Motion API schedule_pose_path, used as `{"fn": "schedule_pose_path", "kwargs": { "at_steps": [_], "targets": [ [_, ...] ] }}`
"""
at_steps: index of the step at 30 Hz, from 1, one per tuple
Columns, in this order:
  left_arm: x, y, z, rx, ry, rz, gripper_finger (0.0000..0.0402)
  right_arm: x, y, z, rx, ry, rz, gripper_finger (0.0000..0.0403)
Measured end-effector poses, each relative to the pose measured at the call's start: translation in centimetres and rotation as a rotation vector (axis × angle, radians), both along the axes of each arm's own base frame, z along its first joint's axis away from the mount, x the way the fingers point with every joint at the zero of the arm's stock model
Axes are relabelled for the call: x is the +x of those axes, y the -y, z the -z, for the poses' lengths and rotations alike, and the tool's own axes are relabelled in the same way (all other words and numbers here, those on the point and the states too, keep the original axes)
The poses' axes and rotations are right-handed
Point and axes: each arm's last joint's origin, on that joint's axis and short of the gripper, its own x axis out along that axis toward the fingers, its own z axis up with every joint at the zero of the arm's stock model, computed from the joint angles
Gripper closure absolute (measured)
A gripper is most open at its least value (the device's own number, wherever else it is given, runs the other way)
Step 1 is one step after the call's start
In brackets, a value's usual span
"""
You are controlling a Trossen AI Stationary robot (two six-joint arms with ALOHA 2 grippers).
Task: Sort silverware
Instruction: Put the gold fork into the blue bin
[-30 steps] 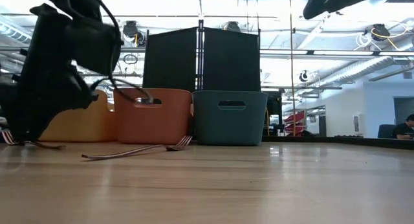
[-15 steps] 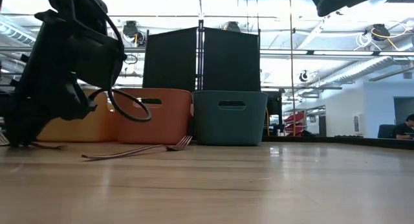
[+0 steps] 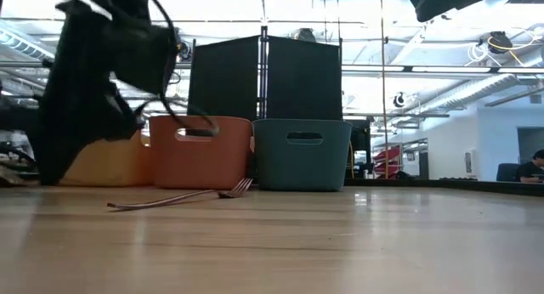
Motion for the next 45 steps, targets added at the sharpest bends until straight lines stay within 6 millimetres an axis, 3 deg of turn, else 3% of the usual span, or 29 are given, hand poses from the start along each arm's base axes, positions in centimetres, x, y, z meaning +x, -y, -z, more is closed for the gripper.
{"fn": "schedule_pose_path", "kwargs": {
  "at_steps": [11, 17, 21, 27, 32, 37, 40, 45],
  "targets": [
    [3.8, 3.7, -7.3, 0.032, 0.233, 0.214, 0.0401, 0.0, 0.0, 0.0, -0.022, 0.005, -0.015, 0.0284],
    [5.0, 4.3, -11.5, 0.248, 0.304, 0.506, 0.0401, 0.1, 0.1, 0.0, -0.041, 0.011, -0.019, 0.0284],
    [6.2, 3.5, -13.2, 0.456, 0.312, 0.715, 0.0401, 0.1, 0.3, 0.0, -0.070, 0.024, -0.007, 0.0284],
    [9.0, -0.1, -13.9, 0.596, 0.265, 0.916, 0.0401, 0.5, 0.9, -0.1, -0.111, 0.051, 0.057, 0.0284],
    [11.2, -4.8, -14.7, 0.668, 0.244, 1.005, 0.0402, 0.7, 1.2, -0.1, -0.087, 0.046, 0.097, 0.0284],
    [12.9, -9.7, -15.8, 0.709, 0.344, 1.084, 0.0402, 0.5, 1.3, 0.1, -0.044, 0.022, 0.155, 0.0284],
    [13.7, -12.6, -15.5, 0.704, 0.385, 1.148, 0.0402, 0.4, 1.4, 0.2, -0.012, 0.012, 0.193, 0.0284],
    [14.6, -16.8, -13.5, 0.705, 0.261, 1.252, 0.0402, 0.3, 1.5, 0.2, 0.048, 0.000, 0.263, 0.0284]
  ]
}}
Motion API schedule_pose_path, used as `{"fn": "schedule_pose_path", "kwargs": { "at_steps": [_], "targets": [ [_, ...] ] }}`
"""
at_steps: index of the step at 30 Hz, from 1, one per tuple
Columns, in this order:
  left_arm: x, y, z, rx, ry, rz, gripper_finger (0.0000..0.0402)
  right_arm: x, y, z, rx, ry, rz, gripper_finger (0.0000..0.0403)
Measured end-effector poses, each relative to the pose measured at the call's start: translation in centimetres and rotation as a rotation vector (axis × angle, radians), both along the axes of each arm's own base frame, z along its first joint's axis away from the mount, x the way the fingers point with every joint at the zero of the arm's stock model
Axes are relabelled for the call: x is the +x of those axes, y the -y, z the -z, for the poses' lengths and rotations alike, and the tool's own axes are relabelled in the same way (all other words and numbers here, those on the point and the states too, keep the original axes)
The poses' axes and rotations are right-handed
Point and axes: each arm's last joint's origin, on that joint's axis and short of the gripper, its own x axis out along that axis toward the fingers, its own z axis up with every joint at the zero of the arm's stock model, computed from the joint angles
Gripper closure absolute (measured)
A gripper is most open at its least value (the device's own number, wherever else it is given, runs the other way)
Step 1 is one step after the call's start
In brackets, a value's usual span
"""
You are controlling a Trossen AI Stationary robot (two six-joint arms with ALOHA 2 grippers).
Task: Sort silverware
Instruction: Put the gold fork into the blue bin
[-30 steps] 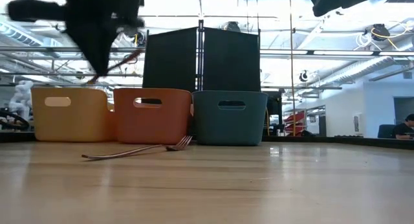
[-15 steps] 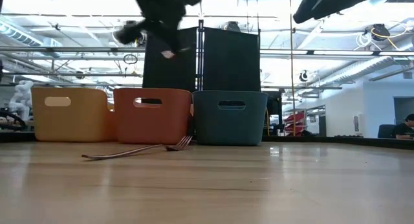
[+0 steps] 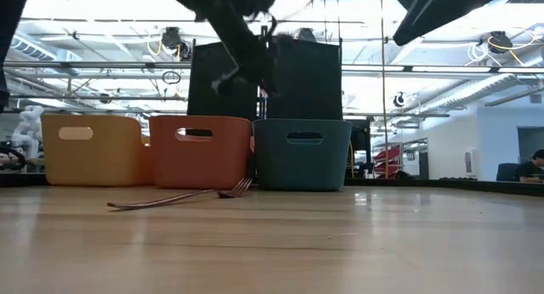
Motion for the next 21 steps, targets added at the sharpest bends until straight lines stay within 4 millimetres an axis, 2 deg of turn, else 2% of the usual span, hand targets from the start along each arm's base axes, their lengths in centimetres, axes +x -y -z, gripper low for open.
{"fn": "schedule_pose_path", "kwargs": {
  "at_steps": [4, 9, 15, 21],
  "targets": [
    [0.8, -2.0, 2.2, 0.071, -0.109, 0.047, 0.0402, -0.2, 0.1, 0.2, 0.038, -0.019, 0.056, 0.0284],
    [2.1, -3.2, 4.0, 0.110, -0.098, 0.055, 0.0396, -0.5, 0.3, 0.4, 0.059, -0.055, 0.111, 0.0284],
    [2.9, -3.5, 5.0, 0.117, -0.072, 0.056, 0.0373, -0.7, 0.6, 0.6, 0.017, -0.055, 0.153, 0.0284],
    [3.0, -3.5, 5.1, 0.093, -0.061, 0.091, 0.0345, -0.9, 0.8, 0.7, -0.002, -0.068, 0.159, 0.0284]
  ]
}}
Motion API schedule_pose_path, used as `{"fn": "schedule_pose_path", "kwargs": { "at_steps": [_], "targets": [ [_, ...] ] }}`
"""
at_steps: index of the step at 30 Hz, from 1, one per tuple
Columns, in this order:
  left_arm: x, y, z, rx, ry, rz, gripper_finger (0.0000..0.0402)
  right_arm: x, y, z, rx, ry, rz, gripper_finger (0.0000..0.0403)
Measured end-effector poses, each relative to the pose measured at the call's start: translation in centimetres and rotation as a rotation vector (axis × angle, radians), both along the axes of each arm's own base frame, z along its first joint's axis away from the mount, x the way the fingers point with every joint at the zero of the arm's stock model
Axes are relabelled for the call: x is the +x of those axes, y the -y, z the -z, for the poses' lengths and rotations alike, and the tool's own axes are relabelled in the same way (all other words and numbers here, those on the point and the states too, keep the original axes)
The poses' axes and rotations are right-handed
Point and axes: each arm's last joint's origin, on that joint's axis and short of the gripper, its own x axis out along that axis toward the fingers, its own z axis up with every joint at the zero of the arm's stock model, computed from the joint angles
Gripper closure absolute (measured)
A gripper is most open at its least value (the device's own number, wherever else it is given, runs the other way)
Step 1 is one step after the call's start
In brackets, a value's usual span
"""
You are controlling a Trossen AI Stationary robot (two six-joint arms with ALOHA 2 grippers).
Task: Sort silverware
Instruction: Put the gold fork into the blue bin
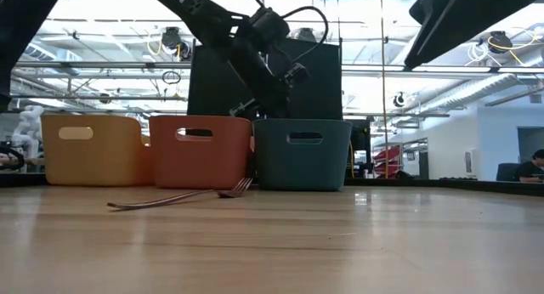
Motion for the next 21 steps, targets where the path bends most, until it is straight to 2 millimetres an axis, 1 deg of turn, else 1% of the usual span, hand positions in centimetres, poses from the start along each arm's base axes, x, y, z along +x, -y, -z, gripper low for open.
{"fn": "schedule_pose_path", "kwargs": {
  "at_steps": [4, 7, 10, 12, 14, 16, 19, 21],
  "targets": [
    [0.0, 0.0, 0.0, 0.000, 0.003, 0.001, 0.0326, 0.0, 0.0, 0.0, 0.000, 0.000, 0.000, 0.0284],
    [0.0, 0.0, 0.0, -0.009, 0.015, -0.010, 0.0321, 0.0, 0.0, 0.0, -0.001, 0.000, -0.001, 0.0284],
    [0.0, -0.1, -0.2, -0.040, 0.090, -0.100, 0.0320, 0.0, 0.0, 0.0, -0.002, -0.001, -0.002, 0.0284],
    [-0.1, 0.0, -0.8, -0.084, 0.158, -0.133, 0.0320, 0.0, 0.0, 0.0, -0.002, -0.002, -0.003, 0.0284],
    [-0.4, 0.4, -1.9, -0.148, 0.242, -0.130, 0.0320, 0.0, 0.0, 0.0, -0.004, -0.004, -0.003, 0.0284],
    [-0.8, 1.1, -3.7, -0.207, 0.329, -0.117, 0.0320, 0.0, 0.0, 0.0, -0.004, -0.004, -0.003, 0.0284],
    [-1.7, 2.6, -6.4, -0.276, 0.430, -0.095, 0.0320, 0.0, 0.0, 0.0, -0.004, -0.004, -0.003, 0.0284],
    [-2.7, 3.7, -8.3, -0.338, 0.498, -0.096, 0.0320, 0.0, 0.0, 0.0, -0.005, -0.006, -0.003, 0.0284]
  ]
}}
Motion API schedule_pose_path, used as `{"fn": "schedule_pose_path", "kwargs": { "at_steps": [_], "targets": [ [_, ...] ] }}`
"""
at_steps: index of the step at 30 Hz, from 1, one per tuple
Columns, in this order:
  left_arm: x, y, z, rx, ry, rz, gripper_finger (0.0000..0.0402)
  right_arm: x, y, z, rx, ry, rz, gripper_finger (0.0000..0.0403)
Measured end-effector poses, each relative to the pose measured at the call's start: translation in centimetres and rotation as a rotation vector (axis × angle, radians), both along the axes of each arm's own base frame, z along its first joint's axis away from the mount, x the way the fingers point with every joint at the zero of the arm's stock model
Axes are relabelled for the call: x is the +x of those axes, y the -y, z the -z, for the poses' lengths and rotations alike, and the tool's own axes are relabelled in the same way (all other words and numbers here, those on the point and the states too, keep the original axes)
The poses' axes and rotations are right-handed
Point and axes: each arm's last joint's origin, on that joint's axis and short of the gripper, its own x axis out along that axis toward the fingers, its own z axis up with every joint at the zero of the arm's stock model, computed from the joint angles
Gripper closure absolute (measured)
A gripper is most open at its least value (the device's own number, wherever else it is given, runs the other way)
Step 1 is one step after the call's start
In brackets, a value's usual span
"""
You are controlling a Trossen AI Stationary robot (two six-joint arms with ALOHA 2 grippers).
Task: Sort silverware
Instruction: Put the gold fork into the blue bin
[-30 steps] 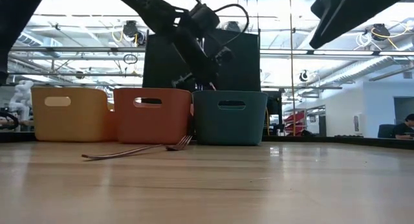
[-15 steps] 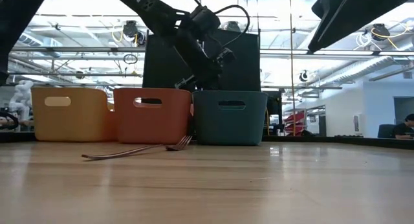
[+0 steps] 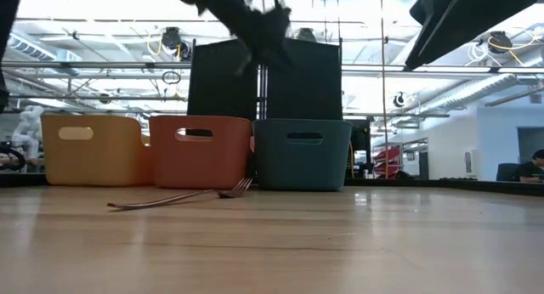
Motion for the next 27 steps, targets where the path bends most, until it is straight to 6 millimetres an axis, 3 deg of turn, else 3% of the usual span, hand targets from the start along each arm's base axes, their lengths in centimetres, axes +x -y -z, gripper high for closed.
{"fn": "schedule_pose_path", "kwargs": {
  "at_steps": [6, 13, 20, 24, 27],
  "targets": [
    [-3.7, 3.7, -5.0, -0.418, 0.275, -0.033, 0.0320, 0.0, 0.0, 0.0, -0.041, -0.008, -0.041, 0.0284],
    [-8.7, 7.2, -7.1, -0.977, 0.299, -0.156, 0.0320, 0.2, -0.1, -0.1, -0.088, 0.007, -0.091, 0.0284],
    [-12.6, 10.5, -5.5, -1.370, 0.077, -0.547, 0.0320, 0.9, -0.6, -0.7, -0.139, 0.079, -0.206, 0.0284],
    [-14.3, 12.9, -3.3, -1.420, -0.098, -0.847, 0.0320, 1.4, -0.9, -1.2, -0.159, 0.138, -0.259, 0.0284],
    [-15.2, 14.8, -1.4, -1.398, -0.192, -0.980, 0.0320, 1.6, -1.1, -1.5, -0.160, 0.170, -0.280, 0.0284]
  ]
}}
